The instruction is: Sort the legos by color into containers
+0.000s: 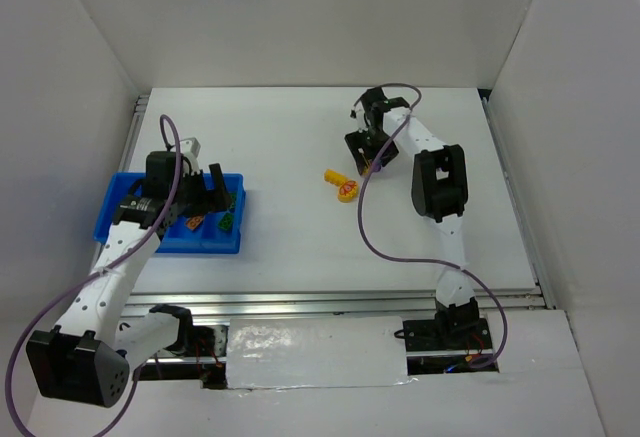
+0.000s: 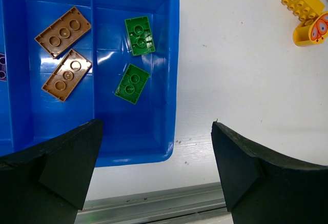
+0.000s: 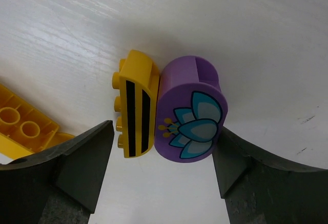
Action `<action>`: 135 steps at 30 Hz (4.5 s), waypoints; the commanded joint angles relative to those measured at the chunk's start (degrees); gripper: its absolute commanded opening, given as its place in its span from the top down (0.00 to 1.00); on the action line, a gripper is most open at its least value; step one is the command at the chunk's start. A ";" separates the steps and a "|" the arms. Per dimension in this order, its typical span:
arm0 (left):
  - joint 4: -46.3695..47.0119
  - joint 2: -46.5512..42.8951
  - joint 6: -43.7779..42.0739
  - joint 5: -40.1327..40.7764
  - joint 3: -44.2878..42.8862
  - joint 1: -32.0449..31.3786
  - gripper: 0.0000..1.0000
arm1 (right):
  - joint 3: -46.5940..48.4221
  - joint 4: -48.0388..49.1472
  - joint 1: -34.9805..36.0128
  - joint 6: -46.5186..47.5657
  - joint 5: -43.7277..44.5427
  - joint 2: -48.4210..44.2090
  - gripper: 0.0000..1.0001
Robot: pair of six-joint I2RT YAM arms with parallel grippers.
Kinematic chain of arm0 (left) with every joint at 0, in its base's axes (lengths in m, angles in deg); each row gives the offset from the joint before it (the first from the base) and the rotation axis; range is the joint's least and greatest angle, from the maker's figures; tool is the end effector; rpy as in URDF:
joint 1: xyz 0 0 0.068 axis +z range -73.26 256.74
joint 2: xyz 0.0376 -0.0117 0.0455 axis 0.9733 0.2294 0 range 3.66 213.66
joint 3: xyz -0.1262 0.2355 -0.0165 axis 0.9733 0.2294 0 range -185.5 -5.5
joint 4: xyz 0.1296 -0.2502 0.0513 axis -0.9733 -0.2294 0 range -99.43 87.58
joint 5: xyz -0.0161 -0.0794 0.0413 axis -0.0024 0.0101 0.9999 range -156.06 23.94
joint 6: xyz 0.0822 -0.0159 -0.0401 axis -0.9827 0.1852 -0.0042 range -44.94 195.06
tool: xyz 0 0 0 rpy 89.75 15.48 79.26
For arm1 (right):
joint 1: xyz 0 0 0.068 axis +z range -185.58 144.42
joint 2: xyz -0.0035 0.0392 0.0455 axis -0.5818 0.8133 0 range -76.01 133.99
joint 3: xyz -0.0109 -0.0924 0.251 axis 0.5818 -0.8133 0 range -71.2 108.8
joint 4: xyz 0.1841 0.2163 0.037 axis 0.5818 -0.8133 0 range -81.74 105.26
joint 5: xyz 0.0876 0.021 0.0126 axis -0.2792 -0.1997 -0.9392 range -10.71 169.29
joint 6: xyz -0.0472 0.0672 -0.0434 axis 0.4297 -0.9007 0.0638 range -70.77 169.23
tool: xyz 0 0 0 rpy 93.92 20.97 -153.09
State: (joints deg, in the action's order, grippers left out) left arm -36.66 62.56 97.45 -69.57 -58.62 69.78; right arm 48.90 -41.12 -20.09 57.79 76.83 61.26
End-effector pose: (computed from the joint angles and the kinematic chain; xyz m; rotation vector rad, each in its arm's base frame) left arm 0.2804 -0.0394 0.2663 -0.2750 2.2737 -0.3382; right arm 0.5113 0.1454 0.1151 -0.6037 2.7920 0.0861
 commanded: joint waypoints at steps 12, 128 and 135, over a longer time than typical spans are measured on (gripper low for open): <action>1.46 0.52 -1.21 -1.41 -2.95 -0.33 0.00 | -0.73 3.73 0.60 -1.26 4.48 -3.06 0.86; 48.31 -7.30 18.48 -66.45 -3.65 -0.69 1.00 | -47.76 70.87 27.40 -41.95 -53.87 -59.75 0.65; 46.38 -7.13 17.25 -64.87 -4.35 -0.69 1.00 | -47.58 71.68 27.49 -43.01 -54.15 -58.44 0.97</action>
State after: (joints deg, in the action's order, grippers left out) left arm 7.60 55.21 117.10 -136.43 -60.63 69.30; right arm 0.77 26.34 6.40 17.11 25.27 2.21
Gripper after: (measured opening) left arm 0.480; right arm 0.441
